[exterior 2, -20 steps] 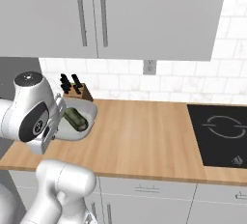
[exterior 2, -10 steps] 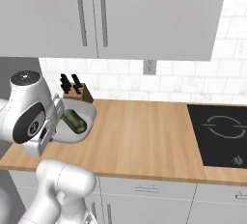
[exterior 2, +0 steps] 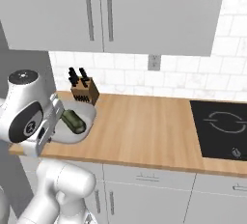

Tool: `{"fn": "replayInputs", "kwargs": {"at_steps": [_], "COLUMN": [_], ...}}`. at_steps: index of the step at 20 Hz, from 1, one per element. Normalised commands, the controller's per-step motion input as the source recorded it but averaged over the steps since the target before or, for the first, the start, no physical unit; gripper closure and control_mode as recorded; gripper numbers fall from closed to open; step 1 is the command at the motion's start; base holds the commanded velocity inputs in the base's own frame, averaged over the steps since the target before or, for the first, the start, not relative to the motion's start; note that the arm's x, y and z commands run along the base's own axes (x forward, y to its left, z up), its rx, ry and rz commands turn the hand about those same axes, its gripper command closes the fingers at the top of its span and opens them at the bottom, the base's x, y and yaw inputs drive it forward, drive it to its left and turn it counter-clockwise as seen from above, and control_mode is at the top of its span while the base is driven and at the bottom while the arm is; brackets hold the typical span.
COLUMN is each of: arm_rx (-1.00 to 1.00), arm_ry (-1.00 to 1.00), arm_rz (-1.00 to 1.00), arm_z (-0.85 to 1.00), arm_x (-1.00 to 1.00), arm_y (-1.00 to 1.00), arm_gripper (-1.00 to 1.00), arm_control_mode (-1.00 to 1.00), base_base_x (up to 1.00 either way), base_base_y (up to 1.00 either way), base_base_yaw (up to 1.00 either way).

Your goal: Take the meat container that has the steak and place it on the second highest rack of the freezer. Then take the vegetable container that has the cucumber and lemon and place it on the highest rack of the freezer.

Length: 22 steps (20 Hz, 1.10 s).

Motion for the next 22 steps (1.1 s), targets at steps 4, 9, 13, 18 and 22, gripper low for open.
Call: {"fn": "replayInputs", "kwargs": {"at_steps": [4, 9, 13, 18, 22], "arm_rx": [0.0, 0.0, 0.0, 0.0, 0.0], "arm_ry": [0.0, 0.0, 0.0, 0.0, 0.0], "arm_rz": [0.0, 0.0, 0.0, 0.0, 0.0], "arm_z": [0.0, 0.0, 0.0, 0.0, 0.0], "arm_x": [0.0, 0.0, 0.0, 0.0, 0.0], "arm_y": [0.0, 0.0, 0.0, 0.0, 0.0], "arm_gripper": [1.0, 1.0, 1.0, 1.0, 1.0], "arm_control_mode": [1.0, 1.0, 1.0, 1.0, 1.0], "base_base_x": [-1.0, -0.98, -0.52, -0.17, 0.0], "base_base_y": [-0.56, -0.31, 0.0, 0.0, 0.26], "base_base_yaw": [0.59, 0.83, 1.0, 1.0, 0.96]}}
